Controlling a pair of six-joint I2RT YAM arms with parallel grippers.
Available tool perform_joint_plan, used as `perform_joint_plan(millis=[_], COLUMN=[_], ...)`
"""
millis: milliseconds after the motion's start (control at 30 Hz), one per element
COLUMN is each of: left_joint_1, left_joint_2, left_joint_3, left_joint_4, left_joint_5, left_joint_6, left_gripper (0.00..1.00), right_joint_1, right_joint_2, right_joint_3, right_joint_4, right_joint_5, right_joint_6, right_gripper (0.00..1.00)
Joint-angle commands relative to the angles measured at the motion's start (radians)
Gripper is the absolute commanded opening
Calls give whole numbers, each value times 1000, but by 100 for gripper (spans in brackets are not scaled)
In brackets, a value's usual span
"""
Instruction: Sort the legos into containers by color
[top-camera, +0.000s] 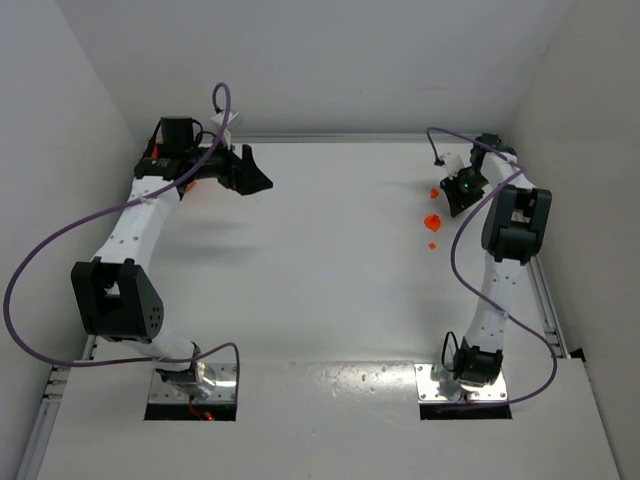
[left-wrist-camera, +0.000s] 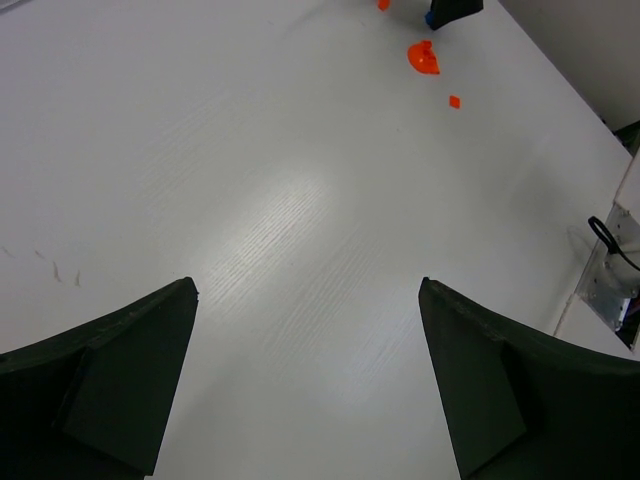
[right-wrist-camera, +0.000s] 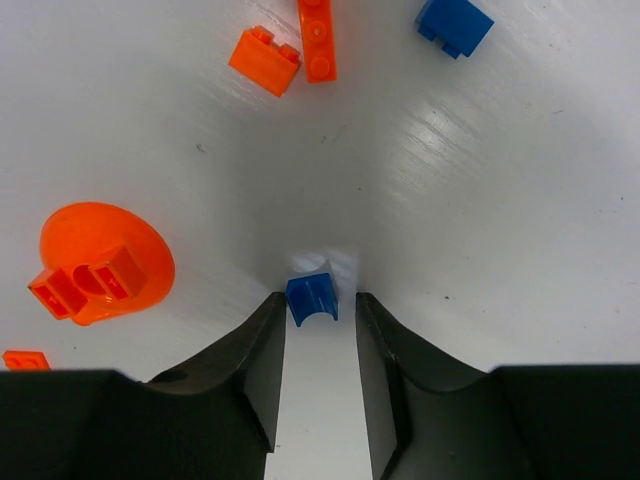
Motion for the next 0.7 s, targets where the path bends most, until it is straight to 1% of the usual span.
perform_joint_plan(millis=[0,67,100,200,233,267,367,400,433,467,500,533,567,600,633,667], left_joint_1=[-19,-19,-19,-19,-19,-19,-19,-19,-19,-7,-7,-7,-7,-22,-22,-36], left_joint_2=[-1,-1,-1,-20,-35,-55,-84,-98,-110,-143,-167,-190,-210,-223,-224,-224], left_joint_3=[-2,-2,-2,-20,-20,-45,-84,-117,-141,-205,-244,-311,-331,-332,-332,-332], left_joint_4=[46,46,46,66,66,77,103,123,176,216,265,364,399,413,413,413], left_joint_5=[-14,-23,-37,-106,-106,-106,-65,-65,-46,-25,3,3,3,3,26,44], left_joint_6=[-20,-20,-20,-50,-50,-50,-50,-73,-88,-114,-136,-157,-173,-173,-173,-173], left_gripper=[99,99,99,99,99,99,99,99,99,99,99,99,99,99,99,99], right_joint_1=[9,9,9,18,18,18,32,47,56,82,99,134,153,171,188,220], right_joint_2=[17,8,-3,-21,-21,-56,-116,-154,-171,-191,-191,-205,-205,-205,-205,-205], right_joint_3=[18,-16,-27,-38,-38,-38,-29,-15,-1,-1,-1,-1,-1,-21,-36,-54], right_joint_4=[22,34,34,12,-2,-33,-97,-154,-185,-229,-240,-240,-220,-190,-153,-51], right_joint_5=[-10,1,1,-16,-31,-51,-190,-308,-383,-534,-612,-746,-801,-850,-950,-989], right_joint_6=[-30,-40,-40,-40,-40,-40,30,105,148,244,294,341,452,523,599,681], right_gripper=[34,30,26,18,18,16,16,16,15,15,15,15,14,14,13,13])
